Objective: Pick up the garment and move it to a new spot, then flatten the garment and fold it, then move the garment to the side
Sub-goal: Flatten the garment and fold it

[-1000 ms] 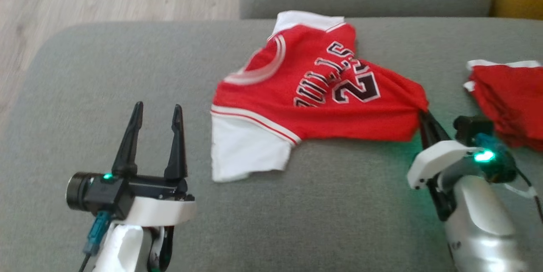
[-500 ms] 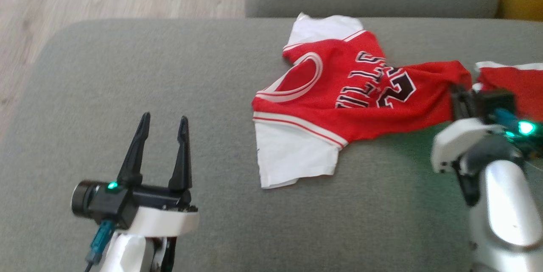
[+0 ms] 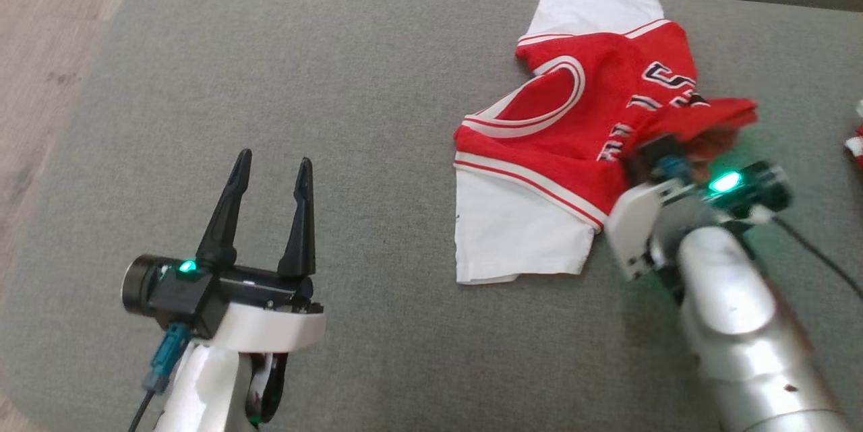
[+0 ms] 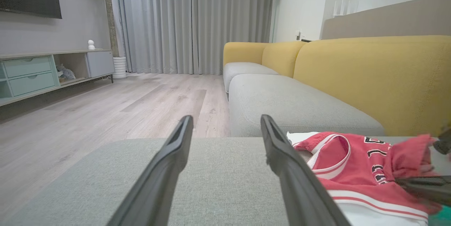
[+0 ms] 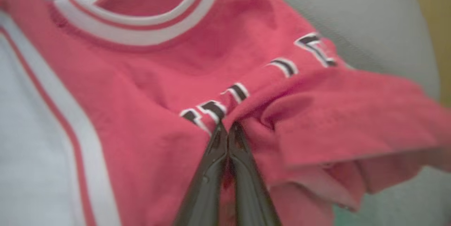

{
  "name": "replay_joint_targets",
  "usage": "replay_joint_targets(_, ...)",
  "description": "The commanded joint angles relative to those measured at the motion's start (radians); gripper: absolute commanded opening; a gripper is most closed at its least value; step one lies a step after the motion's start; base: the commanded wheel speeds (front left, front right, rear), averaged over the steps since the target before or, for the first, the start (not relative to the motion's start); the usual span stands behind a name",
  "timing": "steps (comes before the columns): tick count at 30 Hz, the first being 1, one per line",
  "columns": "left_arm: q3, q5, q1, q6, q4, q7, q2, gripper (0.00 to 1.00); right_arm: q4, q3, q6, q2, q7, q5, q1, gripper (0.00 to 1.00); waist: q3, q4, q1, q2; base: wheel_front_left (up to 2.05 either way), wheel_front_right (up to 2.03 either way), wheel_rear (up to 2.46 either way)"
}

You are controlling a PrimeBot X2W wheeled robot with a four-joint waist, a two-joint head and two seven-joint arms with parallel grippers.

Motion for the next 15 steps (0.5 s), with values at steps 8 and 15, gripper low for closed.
replay_joint_targets(8, 0.054, 0.019, -0.03, -0.006, -0.028, -0.005, 0.0, 1.0, 0.06, 0.152, -0.001, 0.007, -0.129, 0.168, -0.053, 1.0, -0.025, -0.057, -0.0002, 0.0, 0.0, 0.0, 0.0)
replay_joint_targets(15, 0.072, 0.024, -0.016, -0.008, -0.038, -0.005, -0.004, 1.0, -0.084, 0.185, -0.001, 0.007, -0.264, 0.333, 0.028, 1.0, -0.055, -0.157, -0.0002, 0.0, 0.0, 0.0, 0.0)
